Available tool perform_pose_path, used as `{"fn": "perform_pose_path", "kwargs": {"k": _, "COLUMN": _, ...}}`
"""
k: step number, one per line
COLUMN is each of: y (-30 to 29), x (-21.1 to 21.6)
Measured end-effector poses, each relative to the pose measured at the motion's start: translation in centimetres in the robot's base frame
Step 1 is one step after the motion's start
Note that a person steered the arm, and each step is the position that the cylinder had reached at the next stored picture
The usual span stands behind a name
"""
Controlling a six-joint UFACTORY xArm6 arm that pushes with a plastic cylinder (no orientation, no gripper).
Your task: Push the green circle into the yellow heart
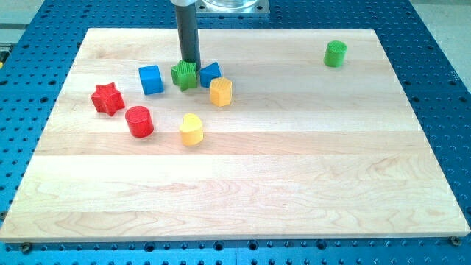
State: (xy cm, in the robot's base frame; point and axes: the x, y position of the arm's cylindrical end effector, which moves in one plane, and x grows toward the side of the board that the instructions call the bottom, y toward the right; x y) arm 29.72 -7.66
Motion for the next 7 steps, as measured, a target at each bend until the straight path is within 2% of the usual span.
{"fn": "perform_pose_path", "kwargs": {"k": 2, "y": 6.1, "x": -6.9}}
{"fn": "perform_pose_path", "kwargs": {"k": 3, "y": 6.9, "x": -8.6}}
{"fn": "perform_pose_path", "kwargs": {"k": 5, "y": 20.6, "x": -10.4}}
{"fn": "perform_pose_path", "kwargs": {"k": 6, "y": 27.0, "x": -9.1}}
{"fn": "perform_pose_path", "kwargs": {"k": 7, "y": 29.5, "x": -4.9}}
